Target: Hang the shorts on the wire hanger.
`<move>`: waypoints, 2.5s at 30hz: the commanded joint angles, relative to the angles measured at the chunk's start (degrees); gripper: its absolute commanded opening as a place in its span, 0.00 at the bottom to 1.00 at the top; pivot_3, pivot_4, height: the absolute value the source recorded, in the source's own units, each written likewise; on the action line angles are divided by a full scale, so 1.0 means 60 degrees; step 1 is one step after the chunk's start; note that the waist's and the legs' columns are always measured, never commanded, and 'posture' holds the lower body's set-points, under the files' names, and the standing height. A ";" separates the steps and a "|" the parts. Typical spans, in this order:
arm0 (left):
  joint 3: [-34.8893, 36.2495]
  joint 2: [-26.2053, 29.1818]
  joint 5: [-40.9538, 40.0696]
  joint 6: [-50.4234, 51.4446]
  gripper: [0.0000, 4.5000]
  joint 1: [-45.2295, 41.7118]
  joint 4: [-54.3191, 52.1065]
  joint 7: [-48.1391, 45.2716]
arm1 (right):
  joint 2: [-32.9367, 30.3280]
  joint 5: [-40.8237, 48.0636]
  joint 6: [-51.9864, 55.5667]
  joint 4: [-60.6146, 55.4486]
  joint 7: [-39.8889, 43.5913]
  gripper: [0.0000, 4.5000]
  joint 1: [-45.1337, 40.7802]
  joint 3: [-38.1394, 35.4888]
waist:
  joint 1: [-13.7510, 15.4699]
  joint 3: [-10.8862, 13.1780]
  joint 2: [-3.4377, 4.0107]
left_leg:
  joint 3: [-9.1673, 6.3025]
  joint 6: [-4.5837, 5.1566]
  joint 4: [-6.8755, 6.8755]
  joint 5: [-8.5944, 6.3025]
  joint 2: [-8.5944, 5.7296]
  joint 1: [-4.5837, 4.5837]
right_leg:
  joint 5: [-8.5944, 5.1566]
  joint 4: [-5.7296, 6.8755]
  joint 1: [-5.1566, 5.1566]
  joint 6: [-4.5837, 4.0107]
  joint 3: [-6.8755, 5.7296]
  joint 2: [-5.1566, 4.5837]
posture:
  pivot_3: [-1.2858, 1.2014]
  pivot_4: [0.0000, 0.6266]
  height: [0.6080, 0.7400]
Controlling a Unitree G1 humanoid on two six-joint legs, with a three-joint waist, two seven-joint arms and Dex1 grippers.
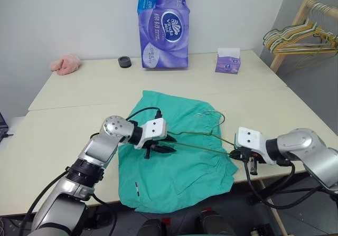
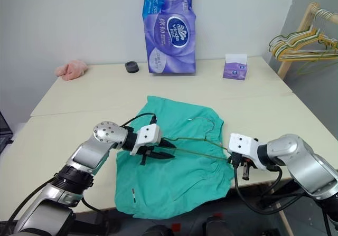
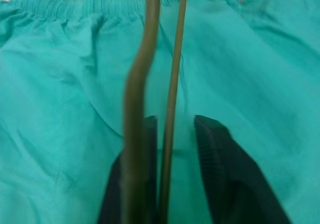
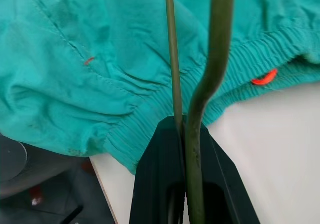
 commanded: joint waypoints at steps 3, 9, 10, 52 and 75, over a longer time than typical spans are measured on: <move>0.0950 -0.0007 -0.0803 0.0737 0.54 -0.0402 0.0383 0.0276 | -0.0323 0.0162 0.0048 -0.0161 -0.0016 0.00 0.0306 -0.0793 | -0.0002 0.0000 0.0000 | 0.0000 0.0000 0.0000 0.0000 0.0000 0.0000 | 0.0000 0.0001 0.0000 0.0000 0.0000 0.0000 | 0.45 0.10 1.00; 0.1912 0.0064 -0.1152 0.0893 0.54 -0.1274 0.2067 0.0831 | -0.0644 0.0481 0.0247 -0.0132 -0.0095 0.00 0.1342 -0.1958 | 0.0002 0.0000 -0.0001 | -0.0003 0.0000 0.0001 0.0000 -0.0002 0.0000 | -0.0004 0.0000 0.0000 0.0007 -0.0006 0.0001 | 0.45 0.10 1.00; 0.2080 0.0042 -0.1170 0.0921 0.54 -0.1424 0.2337 0.0958 | -0.0640 0.0582 0.0321 -0.0136 -0.0119 0.00 0.1566 -0.2249 | 0.0005 0.0001 -0.0001 | -0.0003 0.0000 0.0001 0.0000 -0.0003 0.0000 | -0.0003 0.0000 0.0001 0.0005 -0.0006 0.0001 | 0.45 0.10 1.00; 0.1697 0.0229 -0.1984 0.1963 0.54 -0.0524 0.1482 -0.0587 | 0.0303 0.3336 0.3657 0.0435 -0.1261 0.00 0.3832 -0.4922 | -0.0140 0.0003 -0.0009 | 0.0010 -0.0003 -0.0006 -0.0001 -0.0001 0.0010 | -0.0017 -0.0008 0.0012 0.0025 0.0015 0.0014 | 0.44 0.12 1.00; 0.2072 0.0134 -0.1864 0.1544 0.54 -0.0948 0.2075 0.0078 | 0.1502 0.4114 0.5053 0.3189 -0.1648 0.00 0.0419 -0.3079 | -0.0106 0.0013 -0.0019 | -0.0001 -0.0003 -0.0004 -0.0001 -0.0001 0.0002 | -0.0002 -0.0005 0.0004 0.0003 0.0005 0.0000 | 0.46 0.12 1.00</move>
